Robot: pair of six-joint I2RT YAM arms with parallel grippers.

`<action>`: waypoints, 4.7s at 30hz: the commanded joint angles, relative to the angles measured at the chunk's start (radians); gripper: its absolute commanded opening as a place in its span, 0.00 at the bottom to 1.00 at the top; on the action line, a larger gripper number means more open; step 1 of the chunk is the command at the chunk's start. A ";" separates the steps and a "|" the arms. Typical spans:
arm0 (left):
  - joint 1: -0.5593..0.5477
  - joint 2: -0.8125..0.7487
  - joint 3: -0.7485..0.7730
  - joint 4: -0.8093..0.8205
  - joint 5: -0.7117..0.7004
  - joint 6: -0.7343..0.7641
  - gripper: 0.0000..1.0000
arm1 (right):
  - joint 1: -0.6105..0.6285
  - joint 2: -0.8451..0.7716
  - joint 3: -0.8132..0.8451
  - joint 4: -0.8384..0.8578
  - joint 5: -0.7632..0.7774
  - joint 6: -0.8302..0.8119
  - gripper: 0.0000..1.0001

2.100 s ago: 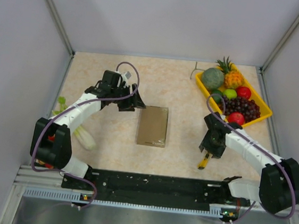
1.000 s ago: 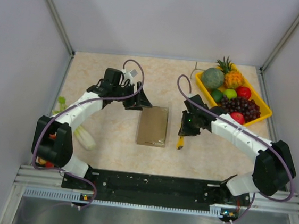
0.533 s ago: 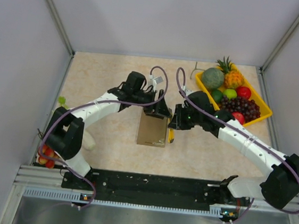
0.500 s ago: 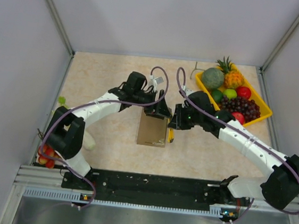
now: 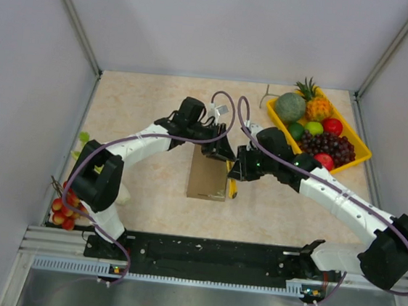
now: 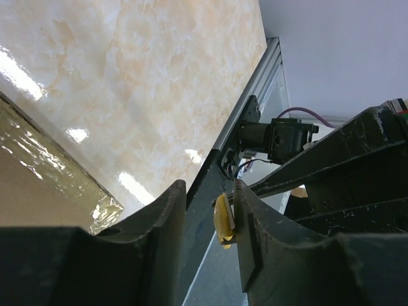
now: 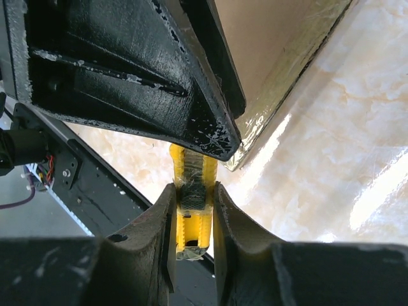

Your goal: Unpack the express box

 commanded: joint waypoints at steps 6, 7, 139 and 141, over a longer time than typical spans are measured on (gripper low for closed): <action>-0.017 0.004 0.055 -0.038 0.035 0.070 0.00 | 0.014 -0.043 0.005 0.032 0.020 -0.023 0.01; -0.017 0.002 0.060 -0.038 0.035 0.067 0.00 | 0.014 -0.047 0.005 0.030 0.022 -0.020 0.06; 0.168 -0.650 -0.247 0.771 -0.100 -0.456 0.00 | -0.013 -0.106 0.257 0.698 -0.259 0.468 0.38; 0.167 -0.648 -0.247 0.768 -0.094 -0.455 0.00 | -0.011 -0.101 0.258 0.696 -0.256 0.470 0.32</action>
